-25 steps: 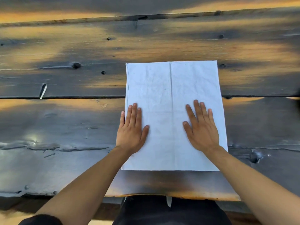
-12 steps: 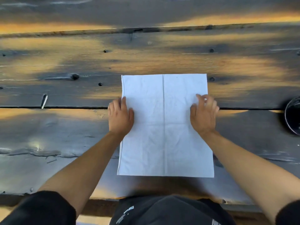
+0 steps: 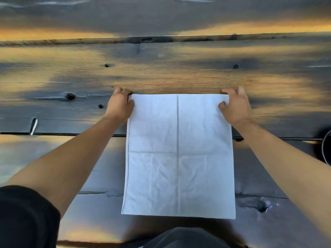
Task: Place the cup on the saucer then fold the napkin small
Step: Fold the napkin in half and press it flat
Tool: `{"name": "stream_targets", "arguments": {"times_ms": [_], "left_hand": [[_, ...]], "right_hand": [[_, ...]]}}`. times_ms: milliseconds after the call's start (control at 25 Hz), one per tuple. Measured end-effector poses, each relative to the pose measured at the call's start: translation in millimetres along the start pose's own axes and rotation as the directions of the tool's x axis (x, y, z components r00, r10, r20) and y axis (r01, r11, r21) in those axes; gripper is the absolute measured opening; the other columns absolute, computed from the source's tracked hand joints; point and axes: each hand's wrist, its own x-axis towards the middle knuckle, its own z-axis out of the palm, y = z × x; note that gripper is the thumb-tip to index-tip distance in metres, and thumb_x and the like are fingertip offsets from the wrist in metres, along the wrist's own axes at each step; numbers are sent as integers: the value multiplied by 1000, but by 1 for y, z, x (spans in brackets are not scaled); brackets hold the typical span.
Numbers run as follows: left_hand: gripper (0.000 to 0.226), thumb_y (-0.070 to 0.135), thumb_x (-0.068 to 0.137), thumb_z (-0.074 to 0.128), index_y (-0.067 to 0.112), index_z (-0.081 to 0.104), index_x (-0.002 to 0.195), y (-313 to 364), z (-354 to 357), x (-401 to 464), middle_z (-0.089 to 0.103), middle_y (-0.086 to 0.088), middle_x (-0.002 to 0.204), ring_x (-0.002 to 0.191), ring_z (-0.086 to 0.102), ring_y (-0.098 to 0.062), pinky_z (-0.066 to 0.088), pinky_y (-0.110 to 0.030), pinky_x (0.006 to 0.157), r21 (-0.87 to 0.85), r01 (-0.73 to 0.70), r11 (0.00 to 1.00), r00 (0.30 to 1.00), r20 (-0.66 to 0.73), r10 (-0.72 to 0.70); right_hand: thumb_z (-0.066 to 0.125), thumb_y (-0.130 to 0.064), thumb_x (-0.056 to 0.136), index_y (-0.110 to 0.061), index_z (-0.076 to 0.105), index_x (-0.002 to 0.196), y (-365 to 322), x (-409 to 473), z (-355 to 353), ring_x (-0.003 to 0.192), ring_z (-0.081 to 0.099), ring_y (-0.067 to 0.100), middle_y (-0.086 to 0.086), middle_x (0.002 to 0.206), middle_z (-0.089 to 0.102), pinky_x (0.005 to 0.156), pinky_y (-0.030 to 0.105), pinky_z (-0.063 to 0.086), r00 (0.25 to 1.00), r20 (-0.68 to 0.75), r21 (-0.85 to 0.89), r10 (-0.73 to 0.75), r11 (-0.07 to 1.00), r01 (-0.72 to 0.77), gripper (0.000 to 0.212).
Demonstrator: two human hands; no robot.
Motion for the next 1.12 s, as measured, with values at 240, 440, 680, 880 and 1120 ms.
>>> {"name": "stream_targets", "arguments": {"times_ms": [240,440,680,880,1120], "left_hand": [[17,11,82,75,14,61,91,-2,-19,16,62,-5,89,81,56,-21,40,-28,68,-143,127,982,991,65,-118],[31,6,79,82,9,69,107,6,-38,12,63,-4,80,78,61,-20,54,-34,76,-352,269,896,962,151,-229],[24,13,79,85,14,62,73,15,-76,-5,65,-7,75,59,59,-18,52,-26,58,-378,292,879,955,161,-248],[20,18,83,82,8,67,92,17,-110,-32,65,-8,67,49,57,-22,50,-28,49,-412,267,871,964,120,-238],[17,23,87,78,9,76,94,4,-119,-103,80,-5,85,67,77,-17,59,-26,51,-597,291,748,957,174,-234]], "right_hand": [[69,-15,86,-17,67,114,3,20,-13,93,55,18,5,109,60,77,27,44,993,85,98,84,991,-92,28],[68,-19,89,-18,73,94,5,17,-28,76,55,13,-10,75,58,56,20,37,989,87,169,123,976,-136,7],[73,-28,87,-22,69,80,-7,0,-64,59,63,13,-1,72,69,55,23,45,981,80,342,179,919,-195,10],[67,-14,91,-14,69,82,-21,-37,-89,69,77,19,11,84,75,58,28,60,973,127,701,195,676,-227,10],[68,-23,93,-6,71,102,-15,-110,-94,90,77,24,13,99,77,79,31,62,963,221,823,158,499,-271,19]]}}
